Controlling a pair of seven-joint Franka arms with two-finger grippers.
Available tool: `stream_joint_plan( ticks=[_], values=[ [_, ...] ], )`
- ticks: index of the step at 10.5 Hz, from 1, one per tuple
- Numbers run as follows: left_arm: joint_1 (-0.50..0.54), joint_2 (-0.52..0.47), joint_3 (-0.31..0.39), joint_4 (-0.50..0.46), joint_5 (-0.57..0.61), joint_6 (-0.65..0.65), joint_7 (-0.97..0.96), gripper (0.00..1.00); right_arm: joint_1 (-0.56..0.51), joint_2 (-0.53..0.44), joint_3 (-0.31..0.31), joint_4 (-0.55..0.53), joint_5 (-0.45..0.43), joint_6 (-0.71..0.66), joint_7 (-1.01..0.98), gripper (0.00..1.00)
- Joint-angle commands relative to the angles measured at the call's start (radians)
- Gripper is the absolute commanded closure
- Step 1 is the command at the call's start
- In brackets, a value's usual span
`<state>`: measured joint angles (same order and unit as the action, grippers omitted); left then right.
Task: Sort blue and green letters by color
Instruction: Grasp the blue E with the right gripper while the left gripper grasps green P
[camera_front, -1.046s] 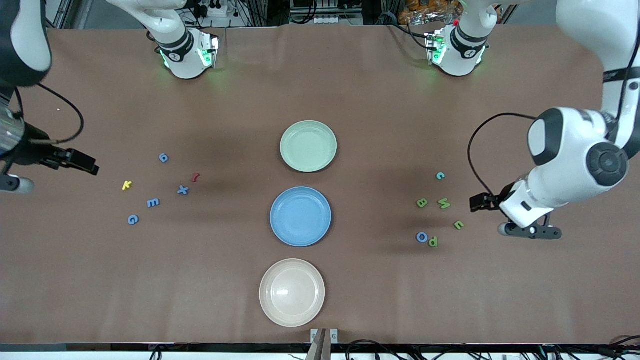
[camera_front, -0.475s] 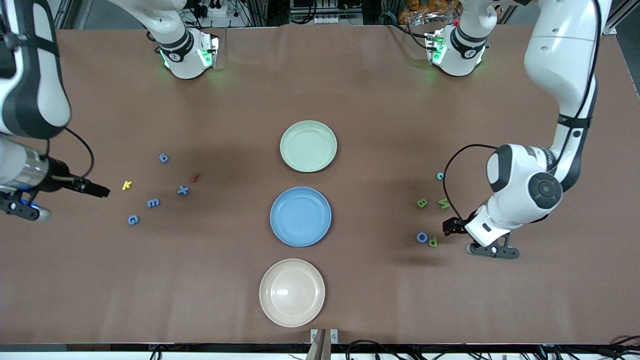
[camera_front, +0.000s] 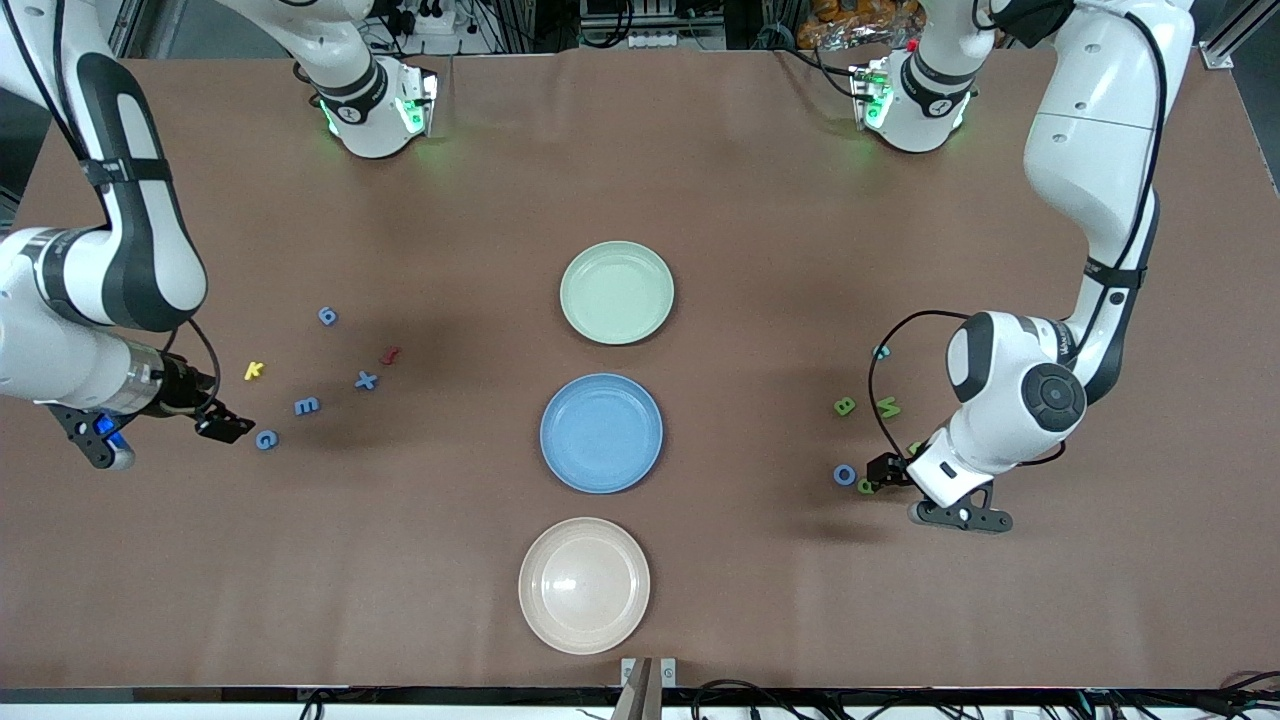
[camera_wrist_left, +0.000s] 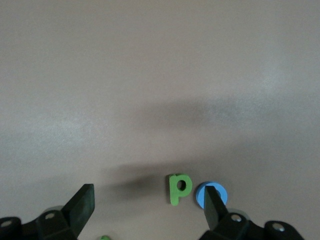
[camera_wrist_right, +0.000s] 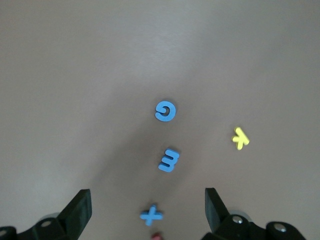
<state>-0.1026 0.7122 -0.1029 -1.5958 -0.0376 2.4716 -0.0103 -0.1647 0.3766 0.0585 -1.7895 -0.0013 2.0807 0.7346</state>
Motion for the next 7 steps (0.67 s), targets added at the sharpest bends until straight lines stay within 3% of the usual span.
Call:
stream_joint_plan(
  ticks=[1, 4, 7],
  values=[
    [-0.032, 0.061, 0.014, 0.065, 0.015, 0.0, -0.002, 0.12, -0.009, 0.045, 0.01, -0.004, -0.003, 0.093, 0.352, 0.0],
    [-0.037, 0.096, 0.015, 0.091, 0.056, 0.0, 0.0, 0.26, -0.007, 0.084, 0.01, -0.095, -0.003, 0.238, 0.408, 0.0],
    [-0.039, 0.116, 0.015, 0.109, 0.057, 0.0, 0.001, 0.3, -0.007, 0.094, 0.012, -0.227, -0.005, 0.415, 0.408, 0.0]
  ],
)
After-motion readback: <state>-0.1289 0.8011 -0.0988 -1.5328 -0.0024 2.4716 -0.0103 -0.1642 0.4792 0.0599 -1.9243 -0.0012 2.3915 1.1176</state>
